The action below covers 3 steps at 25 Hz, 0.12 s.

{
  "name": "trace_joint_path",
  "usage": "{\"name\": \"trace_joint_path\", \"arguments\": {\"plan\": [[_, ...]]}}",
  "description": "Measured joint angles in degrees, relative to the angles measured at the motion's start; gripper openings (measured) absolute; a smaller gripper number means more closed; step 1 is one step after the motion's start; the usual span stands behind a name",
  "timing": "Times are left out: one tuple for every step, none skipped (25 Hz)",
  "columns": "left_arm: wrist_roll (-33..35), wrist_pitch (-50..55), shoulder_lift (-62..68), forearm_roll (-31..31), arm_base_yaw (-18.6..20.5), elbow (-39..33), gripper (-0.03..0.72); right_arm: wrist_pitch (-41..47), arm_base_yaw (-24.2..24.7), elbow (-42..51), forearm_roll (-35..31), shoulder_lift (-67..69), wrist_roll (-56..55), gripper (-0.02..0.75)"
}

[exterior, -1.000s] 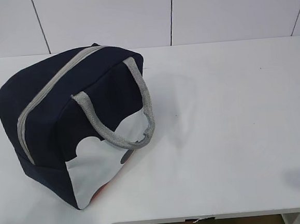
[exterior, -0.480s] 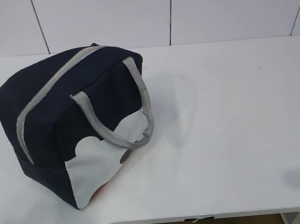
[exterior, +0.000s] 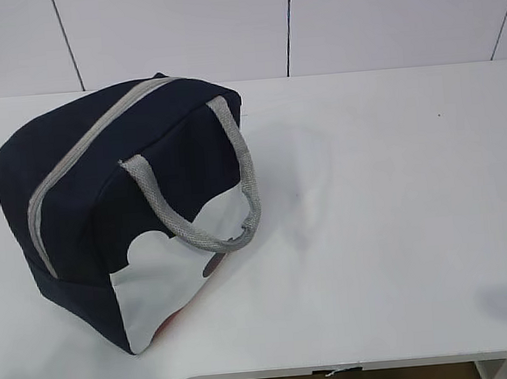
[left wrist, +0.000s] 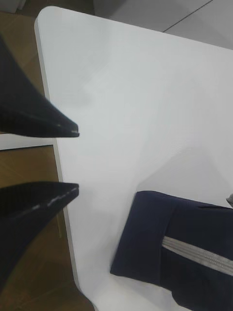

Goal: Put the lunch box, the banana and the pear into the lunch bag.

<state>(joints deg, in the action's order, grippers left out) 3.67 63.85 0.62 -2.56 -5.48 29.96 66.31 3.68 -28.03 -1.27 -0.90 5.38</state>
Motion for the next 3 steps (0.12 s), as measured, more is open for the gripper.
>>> {"name": "trace_joint_path", "arguments": {"plan": [[0.0, 0.0, 0.0, 0.0, 0.0, 0.0, 0.237, 0.0, 0.0, 0.0, 0.0, 0.0, 0.0, 0.389], [0.0, 0.0, 0.0, 0.0, 0.0, 0.0, 0.236, 0.0, 0.0, 0.0, 0.0, 0.0, 0.0, 0.389], [0.0, 0.0, 0.0, 0.0, 0.0, 0.0, 0.237, 0.0, 0.0, 0.0, 0.0, 0.0, 0.0, 0.389]]}}
